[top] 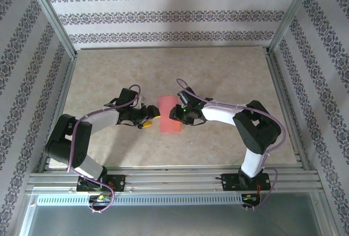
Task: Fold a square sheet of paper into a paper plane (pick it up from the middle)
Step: Third fold the triangle at the center of the table.
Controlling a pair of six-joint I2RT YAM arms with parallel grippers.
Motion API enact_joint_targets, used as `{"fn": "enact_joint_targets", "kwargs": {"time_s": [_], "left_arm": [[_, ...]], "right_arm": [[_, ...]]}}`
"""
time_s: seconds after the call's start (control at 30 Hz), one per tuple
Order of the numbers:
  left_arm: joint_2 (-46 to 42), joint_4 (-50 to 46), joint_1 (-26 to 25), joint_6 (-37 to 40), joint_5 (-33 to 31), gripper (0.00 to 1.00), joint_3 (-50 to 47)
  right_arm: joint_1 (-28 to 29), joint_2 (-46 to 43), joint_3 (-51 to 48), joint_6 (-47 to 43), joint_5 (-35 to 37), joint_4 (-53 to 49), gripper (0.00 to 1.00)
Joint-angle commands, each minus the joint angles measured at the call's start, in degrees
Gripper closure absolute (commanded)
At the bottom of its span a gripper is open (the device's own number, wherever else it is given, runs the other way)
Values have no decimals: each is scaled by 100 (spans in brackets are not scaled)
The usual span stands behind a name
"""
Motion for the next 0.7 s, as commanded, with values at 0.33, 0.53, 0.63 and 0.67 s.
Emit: {"fn": "enact_joint_targets", "kwargs": {"time_s": [0.33, 0.53, 0.63, 0.67], "left_arm": [[551, 464, -166, -284, 416, 49, 114], [585, -303, -171, -66, 22, 55, 262], [578, -442, -189, -3, -120, 57, 341], [611, -339, -204, -52, -37, 57, 351]], "right_arm": [[-230, 495, -308, 182, -527, 717, 62], [-340, 481, -481, 187, -655, 806, 62], [-348, 482, -492, 169, -673, 807, 62], [-347, 486, -496, 168, -673, 815, 62]]}}
